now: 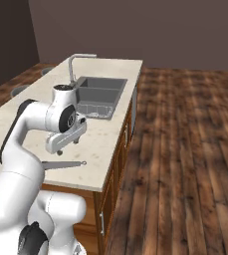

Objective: Pick up the tongs from the counter and place them near the plate next to the oven.

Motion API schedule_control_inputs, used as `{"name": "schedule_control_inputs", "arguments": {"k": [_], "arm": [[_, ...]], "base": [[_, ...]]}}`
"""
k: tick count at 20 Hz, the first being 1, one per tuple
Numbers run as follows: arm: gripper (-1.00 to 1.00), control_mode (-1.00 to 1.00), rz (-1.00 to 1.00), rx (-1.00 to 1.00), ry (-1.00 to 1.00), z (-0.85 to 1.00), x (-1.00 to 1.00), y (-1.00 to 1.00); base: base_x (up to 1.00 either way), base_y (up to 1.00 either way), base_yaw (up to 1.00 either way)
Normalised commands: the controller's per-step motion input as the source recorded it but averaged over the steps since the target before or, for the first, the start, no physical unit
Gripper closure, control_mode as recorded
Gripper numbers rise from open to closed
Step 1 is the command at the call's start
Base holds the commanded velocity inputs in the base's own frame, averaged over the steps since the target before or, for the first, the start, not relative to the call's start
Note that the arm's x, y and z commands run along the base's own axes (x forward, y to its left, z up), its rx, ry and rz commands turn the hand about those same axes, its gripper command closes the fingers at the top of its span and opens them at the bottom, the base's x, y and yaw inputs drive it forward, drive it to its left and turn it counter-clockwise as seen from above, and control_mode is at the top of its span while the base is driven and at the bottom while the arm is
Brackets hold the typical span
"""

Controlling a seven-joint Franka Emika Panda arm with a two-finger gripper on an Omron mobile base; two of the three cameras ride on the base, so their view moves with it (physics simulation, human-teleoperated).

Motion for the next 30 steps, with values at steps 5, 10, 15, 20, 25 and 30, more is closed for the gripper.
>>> {"name": "schedule_control_inputs", "arguments": {"k": [5, 10, 15, 20, 25, 30], "arm": [[-1.00, -1.00, 0.39, -0.02, -0.20, -0.38, 0.00, 0.00], [-1.00, -1.00, 0.28, 0.00, -0.26, -0.30, 0.00, 0.04], [-1.00, -1.00, 0.24, -0.02, -0.02, -0.17, 0.08, 0.42], [-1.00, -1.00, 0.28, -0.08, 0.15, -0.07, 0.27, 0.40], [-1.00, -1.00, 0.29, -0.05, 0.17, 0.00, 0.27, 0.16], [-1.00, -1.00, 0.25, -0.04, 0.11, -0.05, 0.19, 0.13]], "base": [[0.00, 0.00, 0.00], [0.00, 0.00, 0.00], [0.00, 0.00, 0.00], [0.00, 0.00, 0.00], [0.00, 0.00, 0.00], [0.00, 0.00, 0.00]]}}
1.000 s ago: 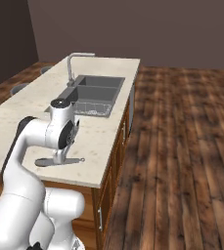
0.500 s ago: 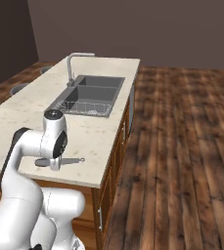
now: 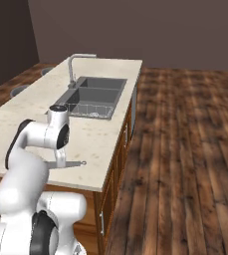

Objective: Pick up the tongs from the counter and place them near the plate next to the oven.

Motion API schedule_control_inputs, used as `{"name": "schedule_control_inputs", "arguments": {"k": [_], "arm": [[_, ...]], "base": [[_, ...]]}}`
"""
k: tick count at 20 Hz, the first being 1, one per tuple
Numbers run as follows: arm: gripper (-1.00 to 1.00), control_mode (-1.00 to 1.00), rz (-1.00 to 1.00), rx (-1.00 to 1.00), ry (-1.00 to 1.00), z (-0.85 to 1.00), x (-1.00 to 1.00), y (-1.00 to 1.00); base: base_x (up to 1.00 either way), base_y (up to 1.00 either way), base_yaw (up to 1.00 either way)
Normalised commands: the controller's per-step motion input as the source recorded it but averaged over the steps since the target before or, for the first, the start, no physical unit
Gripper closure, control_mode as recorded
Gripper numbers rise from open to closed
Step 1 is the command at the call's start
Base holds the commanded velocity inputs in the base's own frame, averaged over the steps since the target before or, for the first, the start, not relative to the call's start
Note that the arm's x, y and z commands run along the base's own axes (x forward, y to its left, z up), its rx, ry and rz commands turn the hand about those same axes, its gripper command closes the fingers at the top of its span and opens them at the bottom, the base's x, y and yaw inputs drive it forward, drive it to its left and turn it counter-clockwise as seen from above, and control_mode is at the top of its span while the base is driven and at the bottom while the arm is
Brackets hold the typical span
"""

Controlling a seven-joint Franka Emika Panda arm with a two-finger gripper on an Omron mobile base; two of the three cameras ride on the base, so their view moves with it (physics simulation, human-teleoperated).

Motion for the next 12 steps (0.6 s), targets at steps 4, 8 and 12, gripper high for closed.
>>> {"name": "schedule_control_inputs", "arguments": {"k": [4, 8, 12], "arm": [[-1.00, -1.00, 0.16, -0.03, -0.03, -0.32, 0.01, 0.27], [-1.00, -1.00, 0.10, -0.03, -0.08, -0.39, 0.00, 0.31], [-1.00, -1.00, 0.05, 0.00, -0.06, -0.30, 0.00, 0.15]], "base": [[0.00, 0.00, 0.00], [0.00, 0.00, 0.00], [0.00, 0.00, 0.00]]}}
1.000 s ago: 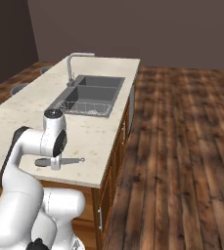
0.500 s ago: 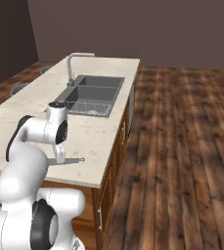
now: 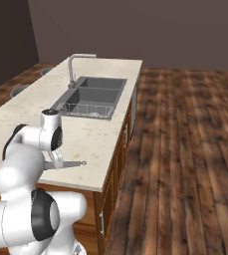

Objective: Pick up the tongs from the counter and place them near the plate next to the oven.

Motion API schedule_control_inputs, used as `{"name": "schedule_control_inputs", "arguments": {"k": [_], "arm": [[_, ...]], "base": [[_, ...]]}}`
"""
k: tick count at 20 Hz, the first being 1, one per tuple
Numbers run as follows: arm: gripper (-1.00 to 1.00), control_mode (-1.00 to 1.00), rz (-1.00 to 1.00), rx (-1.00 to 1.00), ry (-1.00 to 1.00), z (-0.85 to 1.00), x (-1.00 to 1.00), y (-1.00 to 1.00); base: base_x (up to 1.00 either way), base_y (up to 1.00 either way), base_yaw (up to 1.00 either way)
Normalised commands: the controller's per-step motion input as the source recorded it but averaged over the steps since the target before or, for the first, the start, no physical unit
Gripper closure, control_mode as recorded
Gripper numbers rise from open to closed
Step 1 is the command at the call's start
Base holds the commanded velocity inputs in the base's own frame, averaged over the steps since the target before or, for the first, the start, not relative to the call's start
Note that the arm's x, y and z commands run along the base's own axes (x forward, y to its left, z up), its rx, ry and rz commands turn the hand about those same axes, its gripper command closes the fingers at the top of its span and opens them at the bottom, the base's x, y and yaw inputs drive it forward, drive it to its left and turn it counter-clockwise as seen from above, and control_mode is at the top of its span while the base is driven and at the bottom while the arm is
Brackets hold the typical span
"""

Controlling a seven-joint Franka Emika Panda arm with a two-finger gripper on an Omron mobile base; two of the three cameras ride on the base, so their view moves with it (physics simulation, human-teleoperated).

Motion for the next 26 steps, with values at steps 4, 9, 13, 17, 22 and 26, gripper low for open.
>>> {"name": "schedule_control_inputs", "arguments": {"k": [4, 9, 13, 17, 22, 26], "arm": [[-1.00, -1.00, 0.05, 0.00, -0.03, -0.18, 0.06, 0.00], [-1.00, -1.00, 0.05, 0.00, 0.00, -0.12, 0.27, 0.00], [-1.00, -1.00, 0.04, 0.00, 0.00, -0.17, 0.47, 0.00], [-1.00, -1.00, 0.00, 0.00, 0.00, -0.34, 0.37, 0.00], [-1.00, -1.00, 0.00, 0.00, 0.00, -0.36, 0.11, 0.00], [-1.00, -1.00, 0.00, 0.00, 0.00, -0.34, 0.24, 0.00]], "base": [[0.00, 0.00, 0.00], [0.00, 0.00, 0.00], [0.00, 0.00, 0.00], [0.00, 0.00, 0.00], [0.00, 0.00, 0.00], [0.00, 0.00, 0.00]]}}
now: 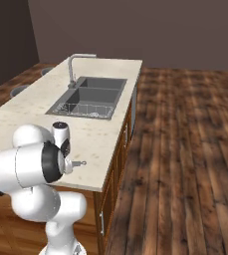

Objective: Pick up the tongs from the counter and place them near the plate next to the oven.

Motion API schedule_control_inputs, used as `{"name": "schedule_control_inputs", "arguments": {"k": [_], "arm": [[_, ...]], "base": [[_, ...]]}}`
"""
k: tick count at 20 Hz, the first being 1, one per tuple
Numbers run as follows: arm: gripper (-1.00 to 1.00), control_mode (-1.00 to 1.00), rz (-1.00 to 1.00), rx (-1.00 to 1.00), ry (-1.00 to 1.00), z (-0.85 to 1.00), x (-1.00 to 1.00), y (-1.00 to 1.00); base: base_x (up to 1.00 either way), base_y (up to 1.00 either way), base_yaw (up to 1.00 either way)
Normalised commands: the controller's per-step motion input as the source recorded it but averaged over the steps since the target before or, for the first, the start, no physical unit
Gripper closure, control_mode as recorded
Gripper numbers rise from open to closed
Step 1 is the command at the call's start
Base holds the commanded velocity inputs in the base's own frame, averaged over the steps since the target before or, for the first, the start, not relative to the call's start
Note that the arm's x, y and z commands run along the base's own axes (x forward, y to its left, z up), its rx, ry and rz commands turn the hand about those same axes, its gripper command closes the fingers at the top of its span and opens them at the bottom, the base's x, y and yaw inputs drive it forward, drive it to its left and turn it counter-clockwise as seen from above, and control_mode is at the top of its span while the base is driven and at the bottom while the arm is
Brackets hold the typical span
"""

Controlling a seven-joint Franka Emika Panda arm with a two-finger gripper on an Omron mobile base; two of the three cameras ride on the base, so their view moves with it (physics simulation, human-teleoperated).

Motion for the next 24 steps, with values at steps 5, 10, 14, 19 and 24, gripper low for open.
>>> {"name": "schedule_control_inputs", "arguments": {"k": [5, 10, 14, 19, 24], "arm": [[-1.00, -1.00, 0.00, 0.00, 0.00, -0.26, 0.39, 0.00], [-1.00, -1.00, 0.00, 0.00, 0.00, -0.31, 0.40, 0.07], [-1.00, -1.00, 0.00, -0.02, 0.00, -0.61, 0.07, 0.21], [1.00, -1.00, 0.00, -0.04, 0.00, -0.91, -0.04, 0.19], [1.00, -1.00, 0.00, -0.04, -0.09, -0.93, -0.56, 0.13]], "base": [[0.00, 0.00, 0.00], [0.00, 0.00, 0.00], [0.00, 0.00, 0.00], [0.00, 0.00, 0.00], [0.00, 0.00, 0.00]]}}
